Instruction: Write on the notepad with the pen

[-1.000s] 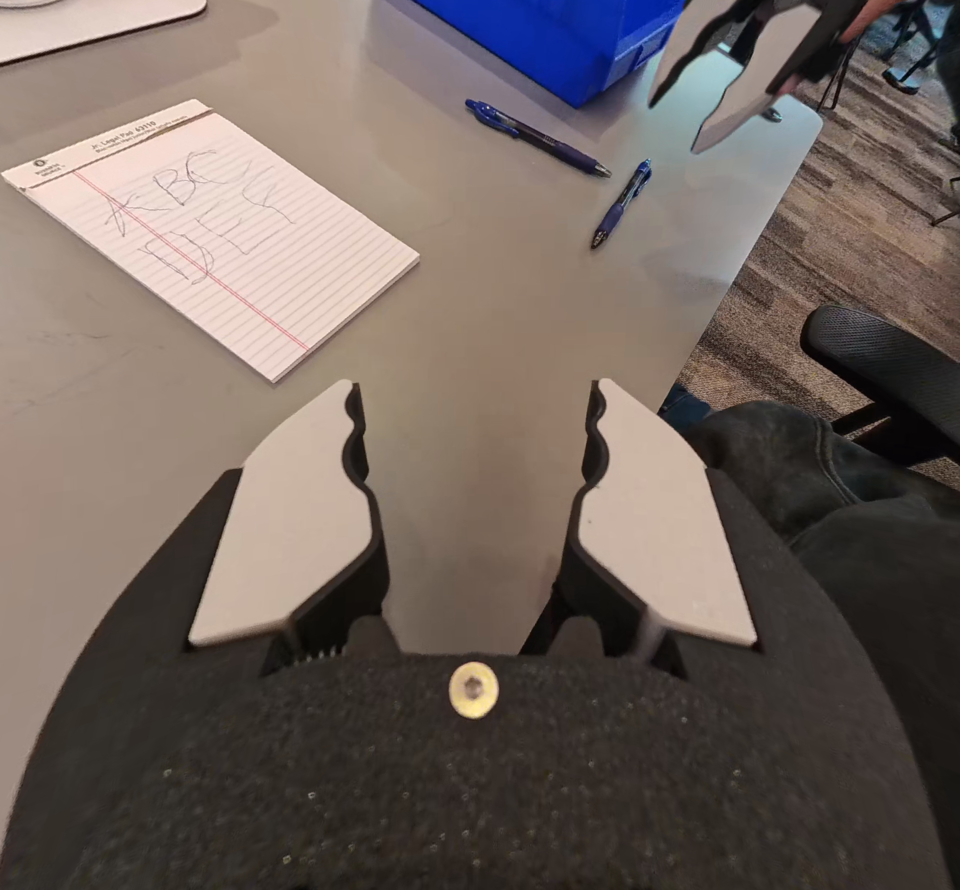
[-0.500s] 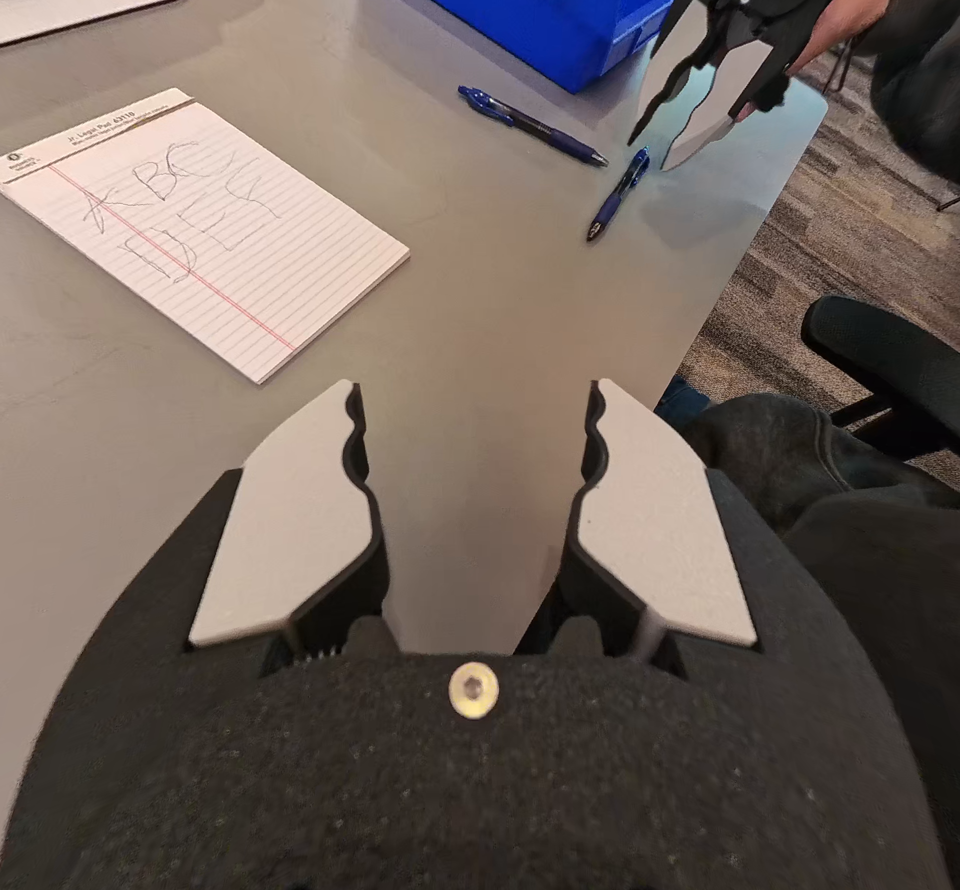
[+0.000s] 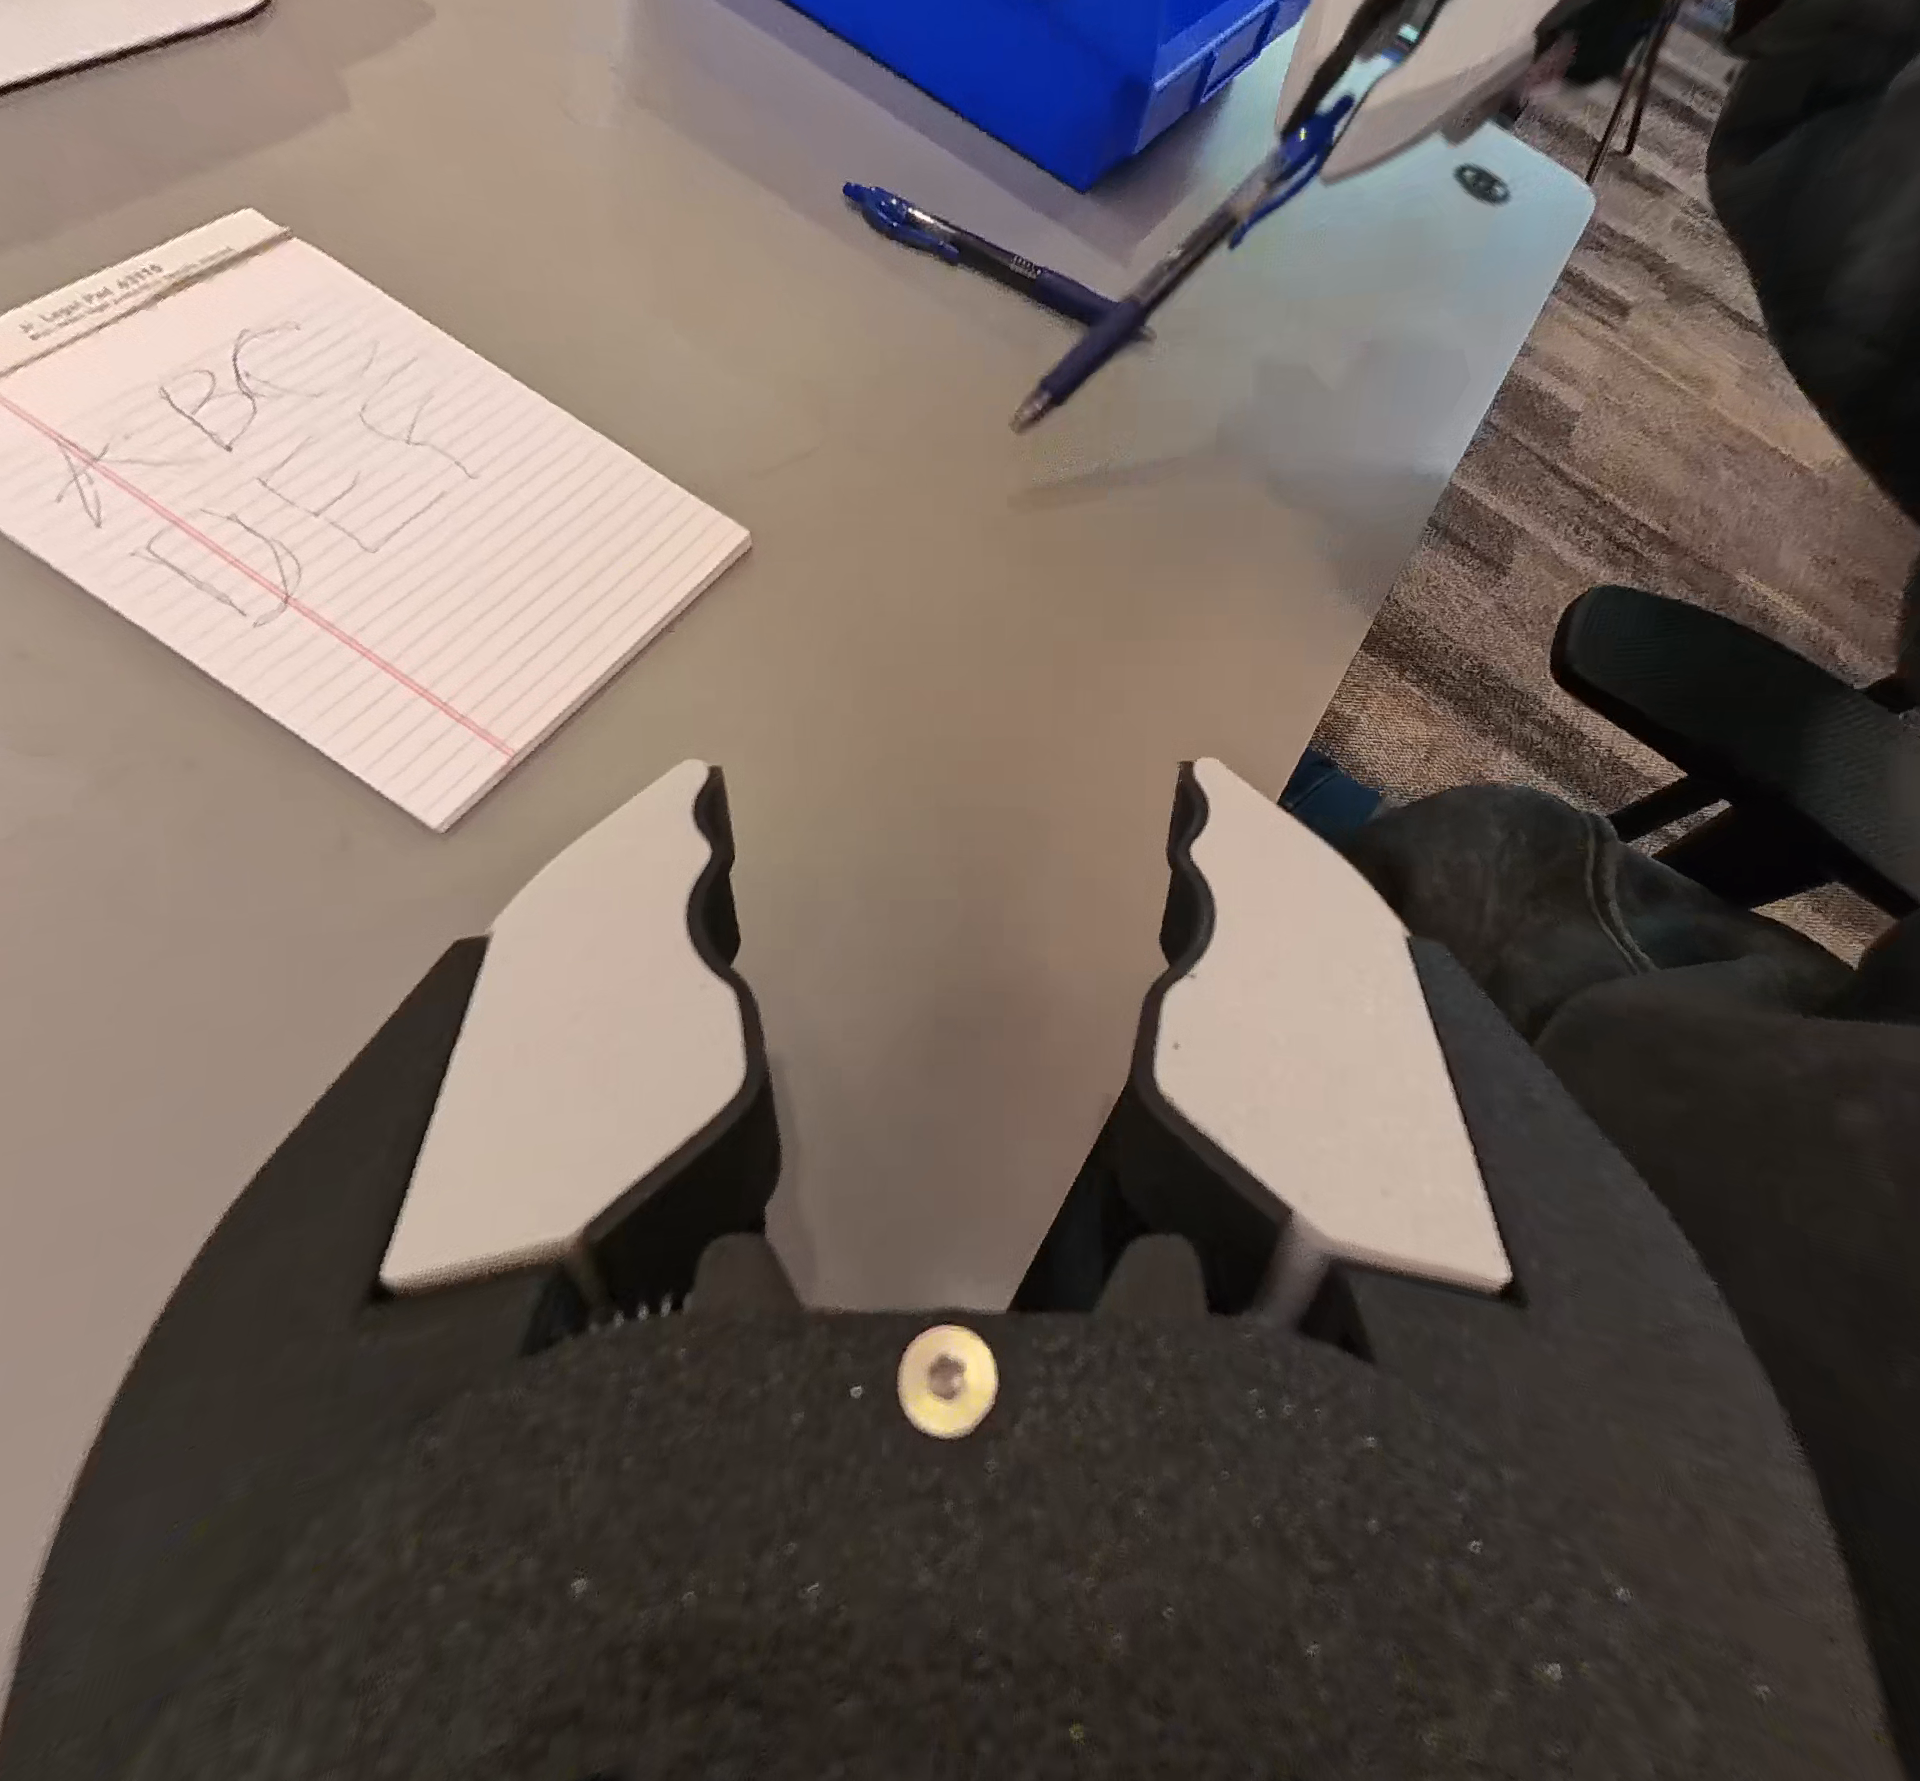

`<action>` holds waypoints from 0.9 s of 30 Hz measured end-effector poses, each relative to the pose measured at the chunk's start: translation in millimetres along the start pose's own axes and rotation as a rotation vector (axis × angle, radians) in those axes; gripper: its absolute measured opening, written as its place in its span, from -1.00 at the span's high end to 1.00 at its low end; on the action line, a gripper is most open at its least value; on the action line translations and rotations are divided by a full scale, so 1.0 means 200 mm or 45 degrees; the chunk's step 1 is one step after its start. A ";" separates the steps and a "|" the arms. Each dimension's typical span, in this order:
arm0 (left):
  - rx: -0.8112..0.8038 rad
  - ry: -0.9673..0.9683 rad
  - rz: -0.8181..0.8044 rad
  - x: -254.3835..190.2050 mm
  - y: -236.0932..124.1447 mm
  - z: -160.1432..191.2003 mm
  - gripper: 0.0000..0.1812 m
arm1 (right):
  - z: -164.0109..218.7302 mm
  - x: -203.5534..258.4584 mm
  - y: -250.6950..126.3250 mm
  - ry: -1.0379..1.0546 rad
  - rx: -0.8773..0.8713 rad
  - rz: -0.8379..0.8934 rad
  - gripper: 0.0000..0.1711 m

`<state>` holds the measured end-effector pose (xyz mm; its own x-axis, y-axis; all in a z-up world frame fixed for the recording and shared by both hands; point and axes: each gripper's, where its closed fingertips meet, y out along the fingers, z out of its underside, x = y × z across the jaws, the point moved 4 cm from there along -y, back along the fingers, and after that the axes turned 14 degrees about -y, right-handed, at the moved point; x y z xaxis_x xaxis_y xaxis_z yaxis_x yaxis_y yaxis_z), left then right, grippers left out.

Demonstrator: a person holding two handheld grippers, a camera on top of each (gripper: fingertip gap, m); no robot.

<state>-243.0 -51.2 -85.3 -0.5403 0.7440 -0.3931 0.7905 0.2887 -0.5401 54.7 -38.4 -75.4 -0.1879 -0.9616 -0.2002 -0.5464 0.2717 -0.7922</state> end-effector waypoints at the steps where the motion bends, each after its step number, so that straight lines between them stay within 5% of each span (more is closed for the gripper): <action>1: 0.000 0.007 0.002 -0.01 0.00 -0.01 0.11 | -0.06 -0.01 -0.02 -0.006 -0.043 0.015 0.82; 6: -0.013 0.045 0.011 -0.05 0.00 -0.03 0.12 | -0.31 -0.07 -0.06 0.114 -0.319 -0.018 0.82; 15: -0.078 0.169 -0.013 -0.07 0.00 -0.13 0.28 | -0.49 -0.03 0.07 -0.069 -0.079 -0.100 0.82; 24: -0.023 0.234 0.050 -0.02 0.22 -0.22 0.34 | -0.69 -0.06 0.09 0.009 -0.484 -0.145 0.82; 27: -0.008 0.282 0.036 -0.03 0.27 -0.22 0.53 | -0.75 -0.05 0.08 0.017 -0.608 -0.169 0.82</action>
<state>-184.8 -14.3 -79.3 -0.4418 0.8659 -0.2345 0.8066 0.2690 -0.5263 -75.6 -18.0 0.2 -0.1002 -0.9894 -0.1053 -0.8788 0.1376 -0.4568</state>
